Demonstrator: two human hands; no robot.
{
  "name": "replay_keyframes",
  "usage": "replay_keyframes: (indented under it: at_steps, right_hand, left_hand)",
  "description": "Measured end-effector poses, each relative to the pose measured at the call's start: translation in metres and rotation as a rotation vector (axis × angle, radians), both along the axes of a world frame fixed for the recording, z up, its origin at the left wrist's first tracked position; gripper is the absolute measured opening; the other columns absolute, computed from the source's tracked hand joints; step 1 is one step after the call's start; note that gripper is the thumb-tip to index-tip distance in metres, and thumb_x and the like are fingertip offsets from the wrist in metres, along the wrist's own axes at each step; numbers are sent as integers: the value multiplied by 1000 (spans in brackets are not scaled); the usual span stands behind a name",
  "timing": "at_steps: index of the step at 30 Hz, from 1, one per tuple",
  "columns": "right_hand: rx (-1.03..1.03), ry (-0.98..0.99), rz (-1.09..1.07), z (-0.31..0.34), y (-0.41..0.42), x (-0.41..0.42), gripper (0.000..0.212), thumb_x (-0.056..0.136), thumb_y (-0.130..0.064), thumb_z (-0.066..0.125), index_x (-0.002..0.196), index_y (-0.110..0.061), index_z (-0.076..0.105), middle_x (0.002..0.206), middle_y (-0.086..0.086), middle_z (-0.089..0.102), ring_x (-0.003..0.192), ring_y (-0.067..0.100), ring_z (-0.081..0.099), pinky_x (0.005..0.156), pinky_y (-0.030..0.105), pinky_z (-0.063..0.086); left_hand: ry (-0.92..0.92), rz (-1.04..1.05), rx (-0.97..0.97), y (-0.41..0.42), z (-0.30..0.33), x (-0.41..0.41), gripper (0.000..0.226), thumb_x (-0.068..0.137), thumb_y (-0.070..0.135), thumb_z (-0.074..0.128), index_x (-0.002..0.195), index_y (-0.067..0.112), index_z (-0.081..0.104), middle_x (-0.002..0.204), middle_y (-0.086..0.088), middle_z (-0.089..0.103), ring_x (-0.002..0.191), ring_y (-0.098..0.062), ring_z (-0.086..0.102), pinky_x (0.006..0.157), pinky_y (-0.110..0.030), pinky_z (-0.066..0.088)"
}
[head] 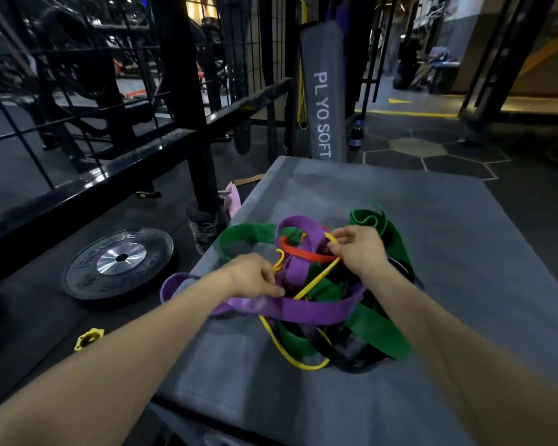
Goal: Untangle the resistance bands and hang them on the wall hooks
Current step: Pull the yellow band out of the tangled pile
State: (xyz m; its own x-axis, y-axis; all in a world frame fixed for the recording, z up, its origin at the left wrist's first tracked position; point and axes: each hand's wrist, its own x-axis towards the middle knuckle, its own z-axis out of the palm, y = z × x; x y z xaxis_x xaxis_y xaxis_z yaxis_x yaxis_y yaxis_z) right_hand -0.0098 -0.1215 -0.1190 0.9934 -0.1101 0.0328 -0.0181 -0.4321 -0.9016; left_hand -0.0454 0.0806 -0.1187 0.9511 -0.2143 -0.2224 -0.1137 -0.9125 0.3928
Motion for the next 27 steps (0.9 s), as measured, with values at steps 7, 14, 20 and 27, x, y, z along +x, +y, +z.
replay_keyframes:
  at_steps: [7,14,20,27]
  right_hand:
    - [67,-217,71,46,-38,-21,27,81,10,59,97,-7,71,84,4,67,57,-8,59,65,9,48]
    - [336,-268,69,69,-53,-30,24,82,11,58,94,-7,69,64,-11,69,55,-5,60,57,7,48]
    - [454,-219,52,62,-49,-26,24,81,11,60,95,-6,68,57,-13,69,57,-3,61,59,12,50]
    - [528,-127,251,64,4,-19,27,82,5,61,109,2,65,72,-5,70,62,0,65,63,15,54]
  left_hand:
    - [-570,316,-439,-41,21,18,50,82,20,66,128,15,45,132,-7,41,109,-22,53,98,-34,43]
    - [-336,-114,-101,-57,27,48,58,81,23,68,135,18,46,138,-5,49,128,-24,45,105,-38,39]
    - [-166,60,-657,-65,21,18,34,98,30,42,86,7,63,85,-3,64,78,-12,57,77,-25,45]
    - [156,-20,-1076,-64,52,-8,7,93,20,54,91,18,60,85,-4,59,74,-10,54,69,-18,44]
